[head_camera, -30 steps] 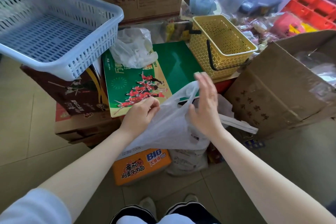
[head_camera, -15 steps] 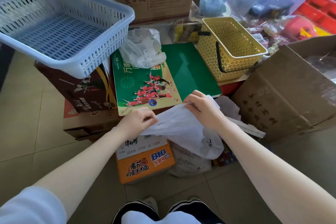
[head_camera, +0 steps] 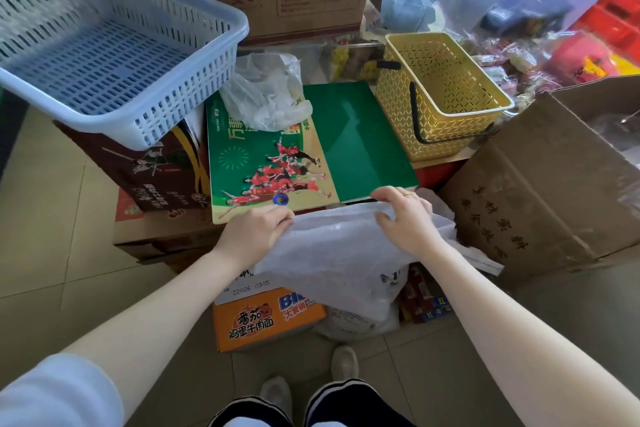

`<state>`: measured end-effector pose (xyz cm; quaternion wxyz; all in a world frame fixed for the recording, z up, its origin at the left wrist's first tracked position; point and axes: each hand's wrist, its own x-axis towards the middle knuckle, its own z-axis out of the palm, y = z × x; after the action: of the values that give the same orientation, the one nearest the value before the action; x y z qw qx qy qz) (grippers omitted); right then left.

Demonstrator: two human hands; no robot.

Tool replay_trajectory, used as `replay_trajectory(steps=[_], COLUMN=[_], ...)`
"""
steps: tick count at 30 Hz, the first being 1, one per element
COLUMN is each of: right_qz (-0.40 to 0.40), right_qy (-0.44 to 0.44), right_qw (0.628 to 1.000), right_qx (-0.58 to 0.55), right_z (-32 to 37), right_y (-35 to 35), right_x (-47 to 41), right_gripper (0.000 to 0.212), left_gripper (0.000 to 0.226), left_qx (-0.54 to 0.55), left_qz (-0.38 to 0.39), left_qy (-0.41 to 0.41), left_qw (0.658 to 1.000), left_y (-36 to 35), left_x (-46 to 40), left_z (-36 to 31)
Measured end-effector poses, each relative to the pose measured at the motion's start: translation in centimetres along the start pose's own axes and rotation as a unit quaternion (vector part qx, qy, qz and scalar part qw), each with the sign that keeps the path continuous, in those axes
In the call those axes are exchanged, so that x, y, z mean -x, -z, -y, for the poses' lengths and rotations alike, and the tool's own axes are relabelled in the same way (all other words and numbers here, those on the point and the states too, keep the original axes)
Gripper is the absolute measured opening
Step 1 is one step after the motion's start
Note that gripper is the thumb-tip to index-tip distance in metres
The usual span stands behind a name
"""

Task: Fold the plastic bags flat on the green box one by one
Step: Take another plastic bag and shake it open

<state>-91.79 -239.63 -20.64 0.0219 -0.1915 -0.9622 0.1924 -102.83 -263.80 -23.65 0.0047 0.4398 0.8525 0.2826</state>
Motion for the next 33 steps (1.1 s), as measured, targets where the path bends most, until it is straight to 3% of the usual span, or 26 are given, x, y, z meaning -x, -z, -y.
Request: replay_trajectory(steps=[4,8,12,16,21,24,26,30,33], right_qz=[0.072,0.113,0.107,0.103,0.117,0.140,0.162,0.170,0.158], right_qy=[0.144,0.208,0.301,0.326,0.294,0.293,0.292,0.275,0.259], right_qw=[0.987,0.971,0.942,0.932,0.934,0.935,0.933,0.936,0.944], right_qx=[0.013,-0.030,-0.100,-0.123,-0.166,-0.143,-0.132,-0.138,-0.131], right_z=[1.6,0.8,-0.5,-1.2,-3.3,-4.6,-5.0,-5.8,-7.3], right_y=[0.6,1.0,0.9,0.0,0.7,1.6,1.9,2.4,2.8], right_x=[-1.1,-2.2,-2.6,-2.5,-3.6,-4.5,-4.9,-5.0,-5.0], right_gripper=[0.041,0.054,0.028,0.016,0.016,0.014,0.013,0.015,0.017], left_gripper=[0.018,0.021,0.014,0.039,0.070,0.046,0.033,0.044,0.038], left_qx=[0.016,0.056,0.093,0.114,0.014,-0.090,-0.128,-0.176,-0.041], left_qz=[0.001,0.034,0.066,0.088,0.093,0.068,0.057,0.000,-0.080], left_qy=[0.005,0.021,0.020,0.004,0.008,-0.076,-0.085,-0.013,0.134], left_qw=[1.000,0.998,0.993,0.990,0.996,0.991,0.987,0.984,0.987], left_y=[-0.1,-0.1,0.2,0.8,1.4,0.7,0.1,-0.6,-0.7], left_x=[-1.9,-3.6,-5.4,-6.7,-6.3,-5.5,-5.3,-5.3,-5.0], left_z=[-2.1,-3.7,-5.4,-6.5,-6.2,-5.7,-5.5,-4.6,-4.3])
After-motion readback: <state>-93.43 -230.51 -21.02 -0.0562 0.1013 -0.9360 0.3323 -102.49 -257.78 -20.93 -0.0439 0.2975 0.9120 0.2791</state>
